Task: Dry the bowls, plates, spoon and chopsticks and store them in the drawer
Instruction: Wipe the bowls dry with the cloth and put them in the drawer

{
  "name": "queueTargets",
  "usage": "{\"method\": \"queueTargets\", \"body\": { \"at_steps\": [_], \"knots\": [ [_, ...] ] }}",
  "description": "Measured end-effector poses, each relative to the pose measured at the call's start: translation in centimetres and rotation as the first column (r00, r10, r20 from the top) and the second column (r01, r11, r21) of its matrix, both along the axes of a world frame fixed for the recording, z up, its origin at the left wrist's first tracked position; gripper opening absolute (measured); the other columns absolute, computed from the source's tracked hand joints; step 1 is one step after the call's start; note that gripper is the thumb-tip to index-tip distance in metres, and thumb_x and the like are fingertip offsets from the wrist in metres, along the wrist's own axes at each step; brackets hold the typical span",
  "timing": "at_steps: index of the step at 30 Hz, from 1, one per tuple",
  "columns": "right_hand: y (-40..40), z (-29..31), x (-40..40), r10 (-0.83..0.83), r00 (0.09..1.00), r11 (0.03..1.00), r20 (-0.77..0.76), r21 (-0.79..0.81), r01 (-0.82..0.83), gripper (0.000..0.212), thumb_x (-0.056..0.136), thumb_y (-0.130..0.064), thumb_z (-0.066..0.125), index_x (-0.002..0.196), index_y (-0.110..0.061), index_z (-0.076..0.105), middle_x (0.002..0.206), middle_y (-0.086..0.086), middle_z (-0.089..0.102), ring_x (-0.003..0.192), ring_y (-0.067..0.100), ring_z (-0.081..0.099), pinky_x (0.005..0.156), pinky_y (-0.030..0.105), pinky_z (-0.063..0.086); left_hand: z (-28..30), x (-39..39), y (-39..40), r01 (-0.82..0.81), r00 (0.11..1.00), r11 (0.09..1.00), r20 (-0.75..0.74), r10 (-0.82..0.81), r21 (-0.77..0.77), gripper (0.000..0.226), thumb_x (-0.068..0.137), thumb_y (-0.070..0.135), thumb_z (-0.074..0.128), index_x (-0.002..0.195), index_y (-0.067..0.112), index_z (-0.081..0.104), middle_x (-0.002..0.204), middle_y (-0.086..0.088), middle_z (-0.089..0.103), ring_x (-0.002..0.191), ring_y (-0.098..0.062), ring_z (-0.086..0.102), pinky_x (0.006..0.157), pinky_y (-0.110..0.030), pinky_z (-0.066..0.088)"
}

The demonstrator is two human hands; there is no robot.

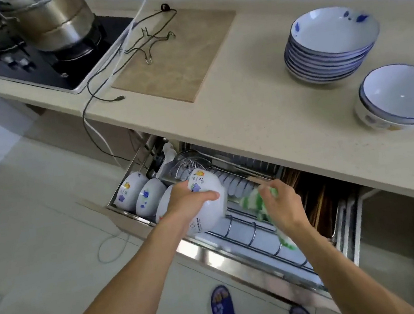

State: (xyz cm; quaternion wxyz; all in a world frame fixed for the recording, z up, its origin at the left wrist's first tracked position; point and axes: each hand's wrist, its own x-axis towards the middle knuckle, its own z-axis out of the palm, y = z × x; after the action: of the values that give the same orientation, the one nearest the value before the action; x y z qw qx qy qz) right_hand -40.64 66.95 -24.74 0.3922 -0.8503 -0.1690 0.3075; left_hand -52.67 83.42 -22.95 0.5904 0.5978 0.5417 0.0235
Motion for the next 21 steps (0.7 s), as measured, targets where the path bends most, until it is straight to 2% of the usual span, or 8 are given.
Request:
{"method": "queueTargets", "body": {
  "at_steps": [2,4,8,10,12,15,17,21],
  "knots": [
    [1.0,-1.0,-0.4,-0.019,1.0,0.999,0.0,-0.037,0.019,0.03,0.105,-0.027,0.044,0.124,-0.011,0.061,0.105,0.0,0.06,0.068,0.005,0.056,0.046,0.006,0.036,-1.8,0.2,2.1,0.044,0.998,0.999,-0.038,-0.044,-0.004,0.027,0.073,0.014,0.085,0.095,0.014,0.069,0.097,-0.008,0.072,0.085,-0.024,0.065,0.069,-0.03,0.051],
    [2.1,-2.2,-0.8,-0.026,1.0,0.997,-0.008,-0.069,0.025,0.027,0.105,-0.029,0.045,0.119,-0.013,0.062,0.107,0.001,0.062,0.069,0.006,0.058,0.048,0.008,0.036,-3.5,0.4,3.8,0.078,0.994,0.997,-0.075,-0.078,-0.012,0.029,0.072,0.014,0.086,0.095,0.012,0.069,0.096,-0.007,0.071,0.087,-0.025,0.065,0.072,-0.031,0.052],
    [4.0,-4.2,-1.9,-0.079,0.996,0.996,-0.034,-0.045,0.078,0.022,0.104,-0.03,0.048,0.108,-0.014,0.063,0.089,-0.003,0.062,0.061,0.007,0.053,0.045,0.009,0.042,-6.6,0.8,6.5,0.102,0.986,0.994,-0.127,-0.105,-0.031,0.026,0.071,0.013,0.086,0.087,0.017,0.066,0.087,-0.003,0.069,0.079,-0.022,0.063,0.064,-0.028,0.049],
    [4.7,-4.8,-2.3,-0.102,0.992,0.995,-0.07,0.002,0.103,0.024,0.103,-0.031,0.049,0.108,-0.012,0.062,0.086,-0.004,0.062,0.063,0.013,0.061,0.055,0.022,0.056,-7.8,0.7,7.4,0.095,0.986,0.995,-0.135,-0.1,-0.039,0.025,0.071,0.012,0.087,0.083,0.017,0.066,0.081,-0.002,0.068,0.074,-0.022,0.062,0.061,-0.026,0.048],
    [5.3,-5.3,-2.6,-0.106,0.99,0.994,-0.095,0.016,0.109,0.025,0.103,-0.032,0.049,0.109,-0.011,0.062,0.089,0.001,0.063,0.064,0.016,0.064,0.058,0.038,0.061,-8.8,0.5,8.1,0.096,0.982,0.994,-0.16,-0.104,-0.058,0.027,0.069,0.012,0.087,0.086,0.016,0.067,0.083,-0.003,0.069,0.075,-0.024,0.063,0.061,-0.026,0.048],
    [6.4,-6.3,-2.7,-0.114,0.99,0.993,-0.078,-0.003,0.114,0.028,0.103,-0.033,0.049,0.111,-0.009,0.062,0.095,0.008,0.065,0.064,0.012,0.063,0.053,0.029,0.059,-10.2,0.5,8.7,0.128,0.97,0.988,-0.199,-0.142,-0.083,0.032,0.065,0.013,0.089,0.089,0.014,0.068,0.088,-0.007,0.07,0.077,-0.024,0.064,0.065,-0.028,0.05],
    [6.9,-6.6,-2.7,-0.114,0.991,0.993,-0.065,-0.008,0.114,0.028,0.103,-0.033,0.049,0.111,-0.01,0.063,0.096,0.009,0.066,0.066,0.011,0.063,0.054,0.027,0.058,-10.8,0.5,8.7,0.169,0.961,0.983,-0.21,-0.182,-0.079,0.03,0.065,0.012,0.09,0.086,0.013,0.068,0.084,-0.005,0.069,0.075,-0.023,0.064,0.062,-0.026,0.048],
    [8.0,-7.3,-2.9,-0.109,0.991,0.994,-0.073,-0.016,0.108,0.021,0.103,-0.034,0.05,0.104,-0.016,0.062,0.09,0.001,0.066,0.072,0.013,0.067,0.064,0.04,0.062,-11.9,0.5,8.9,0.199,0.94,0.975,-0.262,-0.217,-0.094,0.03,0.069,0.014,0.089,0.083,0.015,0.063,0.083,-0.004,0.066,0.074,-0.02,0.061,0.059,-0.026,0.044]
  ]
}}
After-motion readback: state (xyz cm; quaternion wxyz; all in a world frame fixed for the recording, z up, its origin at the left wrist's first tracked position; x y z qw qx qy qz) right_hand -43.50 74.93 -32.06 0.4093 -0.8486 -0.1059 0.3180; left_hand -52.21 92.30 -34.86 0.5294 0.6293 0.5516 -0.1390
